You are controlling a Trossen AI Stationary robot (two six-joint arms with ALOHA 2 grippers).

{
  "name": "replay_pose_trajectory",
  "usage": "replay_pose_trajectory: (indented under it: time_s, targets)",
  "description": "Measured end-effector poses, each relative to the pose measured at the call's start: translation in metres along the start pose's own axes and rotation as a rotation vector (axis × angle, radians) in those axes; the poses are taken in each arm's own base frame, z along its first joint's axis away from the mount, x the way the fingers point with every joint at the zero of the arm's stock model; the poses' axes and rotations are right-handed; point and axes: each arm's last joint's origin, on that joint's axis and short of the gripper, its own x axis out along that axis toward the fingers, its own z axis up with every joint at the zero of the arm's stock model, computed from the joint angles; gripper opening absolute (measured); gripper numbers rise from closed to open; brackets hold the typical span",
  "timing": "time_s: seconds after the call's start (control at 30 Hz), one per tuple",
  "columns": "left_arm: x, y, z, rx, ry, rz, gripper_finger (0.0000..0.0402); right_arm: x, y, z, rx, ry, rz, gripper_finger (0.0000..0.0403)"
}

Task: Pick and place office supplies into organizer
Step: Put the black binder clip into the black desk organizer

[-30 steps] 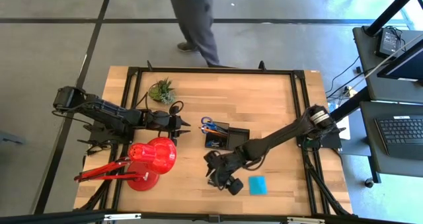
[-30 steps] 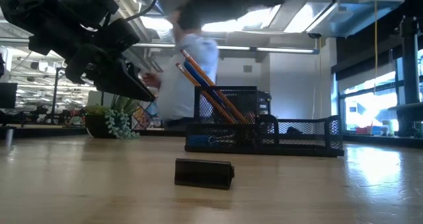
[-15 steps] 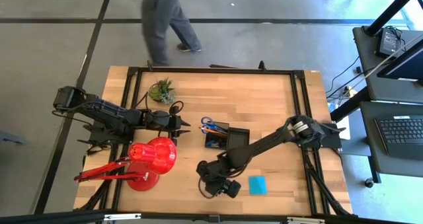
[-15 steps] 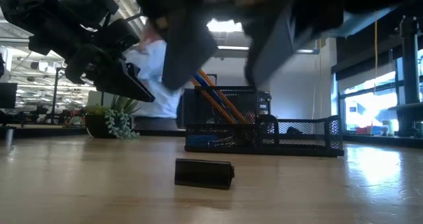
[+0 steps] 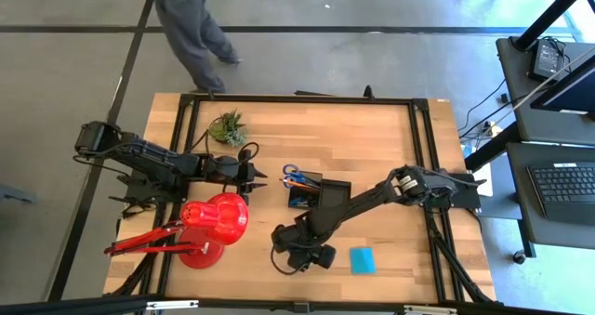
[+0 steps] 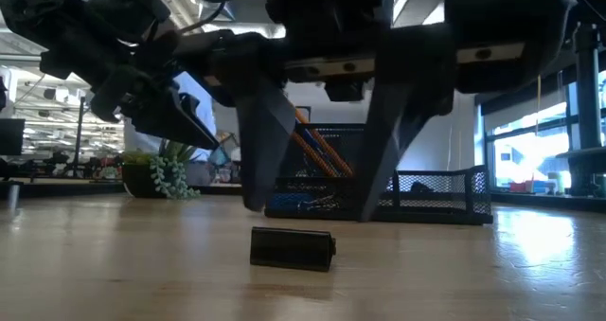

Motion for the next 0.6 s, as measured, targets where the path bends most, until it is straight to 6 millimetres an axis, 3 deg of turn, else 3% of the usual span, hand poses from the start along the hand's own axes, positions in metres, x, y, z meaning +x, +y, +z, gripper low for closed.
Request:
replay_pose_trajectory:
  time_s: [0.37, 0.6]
  targets:
    - [0.0, 0.0, 0.0, 0.0, 0.002, 0.0, 0.0113, 0.002, -0.001, 0.001, -0.054, -0.015, -0.017, 0.024]
    - [0.0, 0.0, -0.001, 0.001, 0.007, 0.0, 0.0113, 0.017, -0.002, -0.004, -0.051, 0.001, -0.003, 0.024]
